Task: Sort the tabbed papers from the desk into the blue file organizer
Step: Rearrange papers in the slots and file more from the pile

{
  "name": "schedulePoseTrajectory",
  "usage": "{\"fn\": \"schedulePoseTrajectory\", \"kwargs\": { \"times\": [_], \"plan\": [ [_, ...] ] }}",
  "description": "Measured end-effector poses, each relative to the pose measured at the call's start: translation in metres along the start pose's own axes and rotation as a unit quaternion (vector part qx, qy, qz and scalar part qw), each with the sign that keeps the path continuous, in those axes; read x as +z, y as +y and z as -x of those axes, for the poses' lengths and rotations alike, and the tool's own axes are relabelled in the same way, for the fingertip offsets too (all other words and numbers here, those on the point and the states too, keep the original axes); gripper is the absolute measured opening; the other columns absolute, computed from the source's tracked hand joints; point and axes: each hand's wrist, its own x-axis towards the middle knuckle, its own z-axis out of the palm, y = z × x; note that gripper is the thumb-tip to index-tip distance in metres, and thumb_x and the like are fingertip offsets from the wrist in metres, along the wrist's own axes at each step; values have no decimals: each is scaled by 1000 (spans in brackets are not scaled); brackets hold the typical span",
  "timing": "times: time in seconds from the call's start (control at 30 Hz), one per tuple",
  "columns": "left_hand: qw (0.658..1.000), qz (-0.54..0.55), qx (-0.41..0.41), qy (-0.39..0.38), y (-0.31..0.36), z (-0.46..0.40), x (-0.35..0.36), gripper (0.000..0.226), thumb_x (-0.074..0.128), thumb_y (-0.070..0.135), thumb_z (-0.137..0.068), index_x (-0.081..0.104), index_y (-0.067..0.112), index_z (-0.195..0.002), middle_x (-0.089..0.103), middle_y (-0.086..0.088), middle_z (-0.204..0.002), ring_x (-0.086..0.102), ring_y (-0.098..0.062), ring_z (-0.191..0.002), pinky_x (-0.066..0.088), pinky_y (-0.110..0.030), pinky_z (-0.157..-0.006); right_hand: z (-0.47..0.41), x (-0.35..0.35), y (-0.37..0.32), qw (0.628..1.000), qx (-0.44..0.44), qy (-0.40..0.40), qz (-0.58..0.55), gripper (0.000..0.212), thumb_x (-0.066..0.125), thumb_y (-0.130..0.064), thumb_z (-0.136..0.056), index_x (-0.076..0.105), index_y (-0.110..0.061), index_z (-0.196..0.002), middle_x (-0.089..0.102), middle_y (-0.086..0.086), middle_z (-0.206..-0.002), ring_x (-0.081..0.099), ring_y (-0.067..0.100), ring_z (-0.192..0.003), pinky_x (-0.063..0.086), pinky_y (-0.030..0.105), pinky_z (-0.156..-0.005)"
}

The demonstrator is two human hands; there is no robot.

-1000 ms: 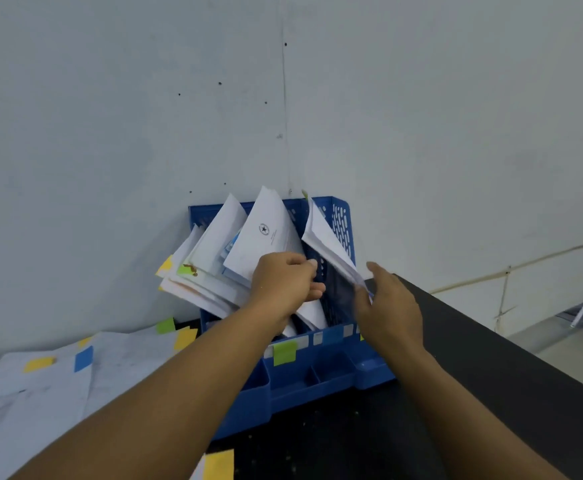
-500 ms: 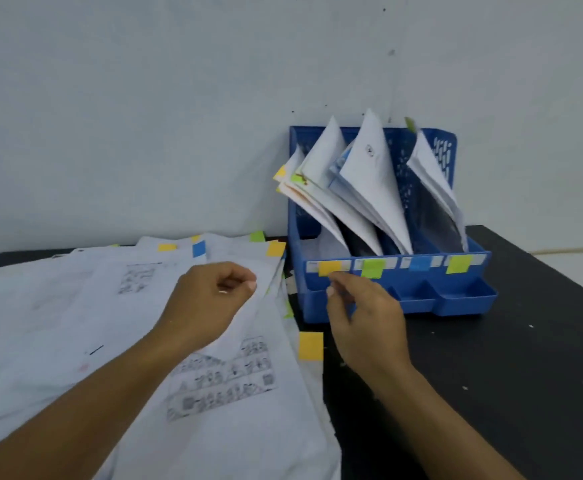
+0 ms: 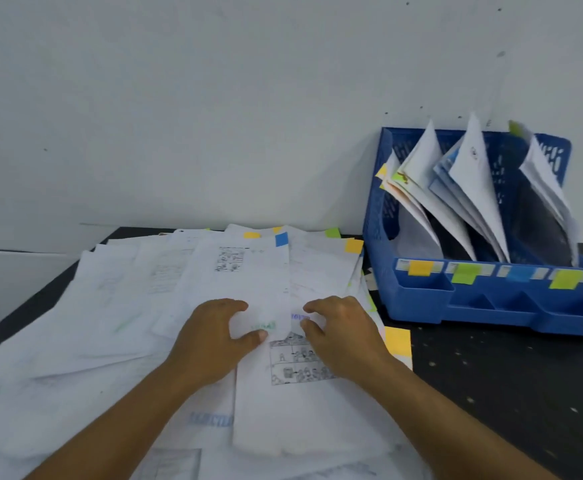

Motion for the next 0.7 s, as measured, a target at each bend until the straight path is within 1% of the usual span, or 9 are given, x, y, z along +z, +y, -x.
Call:
{"fn": "schedulePoseTrajectory", "kwargs": {
  "times": [0.07,0.17,0.23,0.3,0.37,0.43,0.5,0.6,0.7],
  "plan": [
    [1000,12,3,-23,-5,4,3,96,64,83,-57,50,30,-137,42,8,-148,31,-13,-139,26,-33,-116,0,10,-1,1000,8,-3,7,33,50,-38,-100,63,-27,-128,61,-5,-130,47,21,-121,41,34,-100],
    [998,-33,25,-38,-11,5,11,122,27,105,-35,48,40,-136,33,7,-154,18,-17,-146,18,-37,-120,2,21,3,1000,5,4,23,33,50,-40,-100,63,-29,-128,58,-9,-132,45,18,-121,36,33,-103],
    [998,-27,59,-4,-11,4,14,103,30,99,-49,61,37,-126,49,2,-144,34,-23,-140,23,-40,-118,3,22,6,1000,3,5,16,34,51,-40,-100,63,-29,-129,56,-10,-133,44,16,-122,34,32,-105],
    [987,-8,138,79,-12,4,17,62,43,70,-75,75,25,-104,71,0,-114,62,-24,-112,37,-41,-110,3,23,8,1000,1,5,2,32,52,-39,-100,65,-28,-127,57,-10,-132,45,16,-122,34,30,-104],
    [971,29,185,149,-9,6,14,45,46,49,-85,77,18,-95,75,5,-95,67,-13,-94,41,-27,-100,3,22,8,1000,3,20,-24,32,51,-38,-101,65,-27,-126,60,-9,-130,48,15,-120,37,28,-102],
    [965,79,194,161,-2,8,8,39,49,45,-87,77,19,-98,71,16,-98,61,4,-94,43,-8,-91,1,14,6,993,37,49,-103,36,49,-41,-101,63,-25,-130,65,-8,-123,56,11,-113,42,23,-95],
    [957,109,221,157,3,11,9,33,53,41,-89,76,22,-101,66,25,-101,62,9,-96,49,-10,-85,-5,3,2,959,109,61,-253,37,49,-48,-99,63,-26,-126,69,-8,-111,68,8,-94,53,24,-84],
    [947,102,272,141,8,18,13,26,58,38,-89,75,25,-104,70,20,-105,64,8,-99,54,-20,-86,-17,-7,2,841,240,1,-485,38,58,-56,-93,68,-22,-106,76,1,-99,74,20,-87,61,42,-82],
    [940,50,321,99,12,25,18,27,57,43,-89,75,29,-104,70,17,-110,61,7,-105,52,-23,-87,-19,-6,7,781,273,-11,-561,30,65,-33,-96,67,-7,-111,76,10,-101,73,29,-93,62,44,-78]
  ]
}}
